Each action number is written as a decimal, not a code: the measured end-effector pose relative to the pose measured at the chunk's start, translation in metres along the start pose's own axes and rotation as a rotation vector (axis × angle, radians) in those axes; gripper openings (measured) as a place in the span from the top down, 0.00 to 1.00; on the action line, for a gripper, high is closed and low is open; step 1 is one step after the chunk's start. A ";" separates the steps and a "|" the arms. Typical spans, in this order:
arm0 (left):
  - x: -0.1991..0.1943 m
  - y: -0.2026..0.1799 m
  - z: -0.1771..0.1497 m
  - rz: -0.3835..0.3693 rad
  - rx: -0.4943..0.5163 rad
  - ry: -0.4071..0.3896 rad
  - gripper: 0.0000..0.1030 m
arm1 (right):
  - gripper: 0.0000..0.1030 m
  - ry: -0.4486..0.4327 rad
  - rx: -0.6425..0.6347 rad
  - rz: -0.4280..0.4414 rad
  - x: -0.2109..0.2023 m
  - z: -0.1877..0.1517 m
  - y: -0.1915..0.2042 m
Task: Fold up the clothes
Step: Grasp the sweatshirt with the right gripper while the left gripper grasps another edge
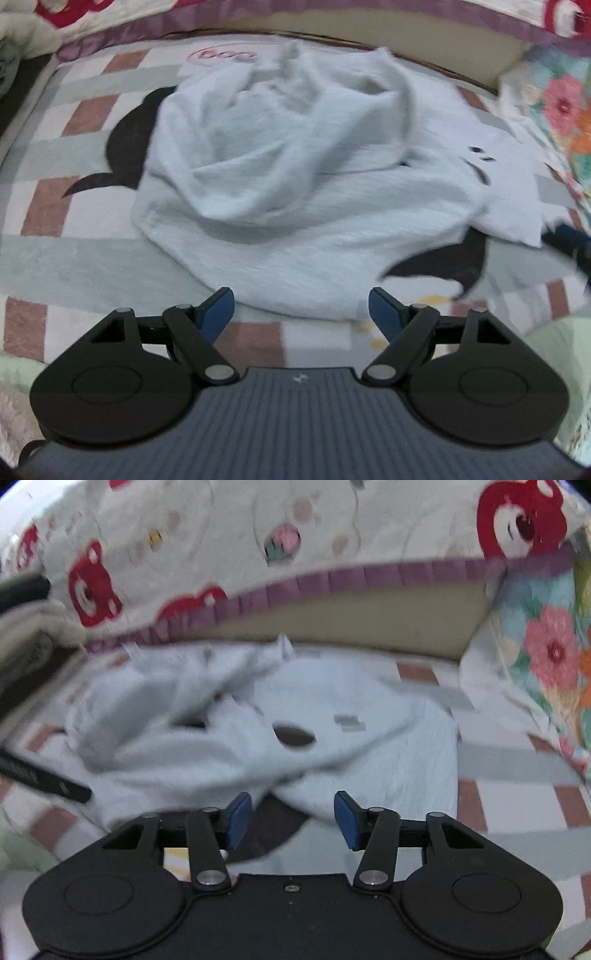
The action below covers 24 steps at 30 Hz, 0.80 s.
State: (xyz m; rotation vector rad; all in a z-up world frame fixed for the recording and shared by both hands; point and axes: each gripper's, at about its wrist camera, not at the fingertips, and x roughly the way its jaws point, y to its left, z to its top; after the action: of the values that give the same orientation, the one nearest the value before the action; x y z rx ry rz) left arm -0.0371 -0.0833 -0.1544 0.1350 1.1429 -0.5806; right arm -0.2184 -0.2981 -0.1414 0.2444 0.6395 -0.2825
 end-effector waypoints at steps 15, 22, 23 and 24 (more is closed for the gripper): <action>0.025 -0.027 -0.010 0.132 0.166 -0.038 0.23 | 0.86 0.103 -0.192 0.057 0.047 -0.013 -0.042; 0.043 -0.047 -0.012 0.226 0.287 -0.053 0.22 | 0.40 0.093 -0.357 -0.009 0.064 -0.032 -0.030; 0.044 -0.048 -0.014 0.236 0.300 -0.052 0.20 | 0.39 0.109 -0.355 -0.002 0.070 -0.030 -0.031; 0.044 -0.049 -0.014 0.245 0.307 -0.055 0.17 | 0.39 0.121 -0.353 0.000 0.077 -0.029 -0.031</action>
State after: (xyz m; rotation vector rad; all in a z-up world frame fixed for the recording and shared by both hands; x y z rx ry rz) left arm -0.0604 -0.1354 -0.1905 0.5129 0.9612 -0.5334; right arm -0.1855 -0.3324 -0.2155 -0.0776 0.7966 -0.1515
